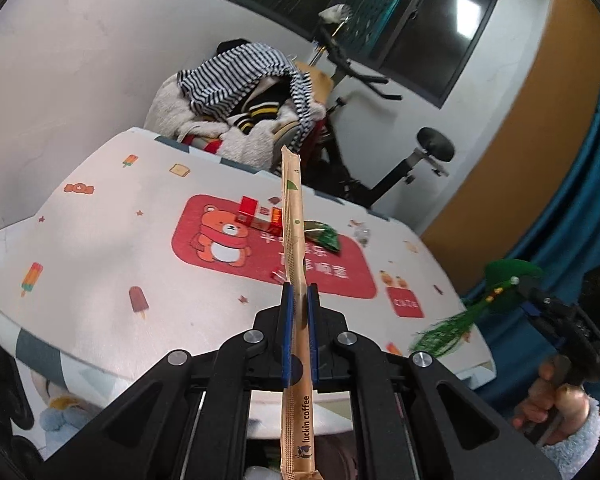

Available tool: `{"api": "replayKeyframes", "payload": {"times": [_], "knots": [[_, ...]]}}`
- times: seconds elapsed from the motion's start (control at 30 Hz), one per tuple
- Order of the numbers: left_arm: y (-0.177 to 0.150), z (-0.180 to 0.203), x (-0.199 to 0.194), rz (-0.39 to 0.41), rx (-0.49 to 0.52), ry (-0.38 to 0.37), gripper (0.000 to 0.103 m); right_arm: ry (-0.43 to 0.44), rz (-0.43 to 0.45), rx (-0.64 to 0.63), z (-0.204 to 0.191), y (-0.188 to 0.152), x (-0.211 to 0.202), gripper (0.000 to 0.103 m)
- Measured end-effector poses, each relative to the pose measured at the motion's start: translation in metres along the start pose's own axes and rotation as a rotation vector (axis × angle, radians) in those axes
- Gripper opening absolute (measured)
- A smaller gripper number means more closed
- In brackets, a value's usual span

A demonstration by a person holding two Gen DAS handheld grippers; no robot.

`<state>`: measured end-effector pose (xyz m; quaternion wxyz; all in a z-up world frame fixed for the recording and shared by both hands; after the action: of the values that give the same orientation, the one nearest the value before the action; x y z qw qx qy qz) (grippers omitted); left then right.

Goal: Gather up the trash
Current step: 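Lower the yarn ball into the brown bin and open the right tool while the left tool holds the stirrer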

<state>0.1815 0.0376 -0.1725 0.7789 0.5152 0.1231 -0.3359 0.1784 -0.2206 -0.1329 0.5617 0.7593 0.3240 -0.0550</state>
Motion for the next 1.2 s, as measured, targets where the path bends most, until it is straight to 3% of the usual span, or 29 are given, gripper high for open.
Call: {"api": "replayKeyframes", "payload": {"times": [0.47, 0.67, 0.97, 1.2], "knots": [[-0.023, 0.027, -0.056, 0.062, 0.081, -0.034, 0.007, 0.073, -0.113, -0.079, -0.048, -0.041, -0.034, 0.053], [-0.037, 0.031, -0.074, 0.072, 0.106, -0.047, 0.007, 0.108, -0.243, -0.093, -0.061, -0.076, -0.033, 0.053], [-0.056, 0.020, -0.073, 0.045, 0.095, -0.037, 0.007, 0.119, -0.460, -0.073, -0.066, -0.143, 0.002, 0.054], [-0.064, 0.017, -0.061, 0.018, 0.082, -0.043, 0.007, 0.095, -0.562, -0.039, -0.062, -0.173, 0.027, 0.060]]}}
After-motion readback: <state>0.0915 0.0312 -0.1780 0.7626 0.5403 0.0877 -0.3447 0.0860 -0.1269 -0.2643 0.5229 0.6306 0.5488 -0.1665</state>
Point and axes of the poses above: each gripper's, at about its wrist camera, not at the fingertips, and x roughly the way its jaws point, z to its right, y to its top, the point moved 10 cm from there along x, roughly the way its jaws point, and after that the axes turned 2 degrees about -x, right-handed, at the moved point
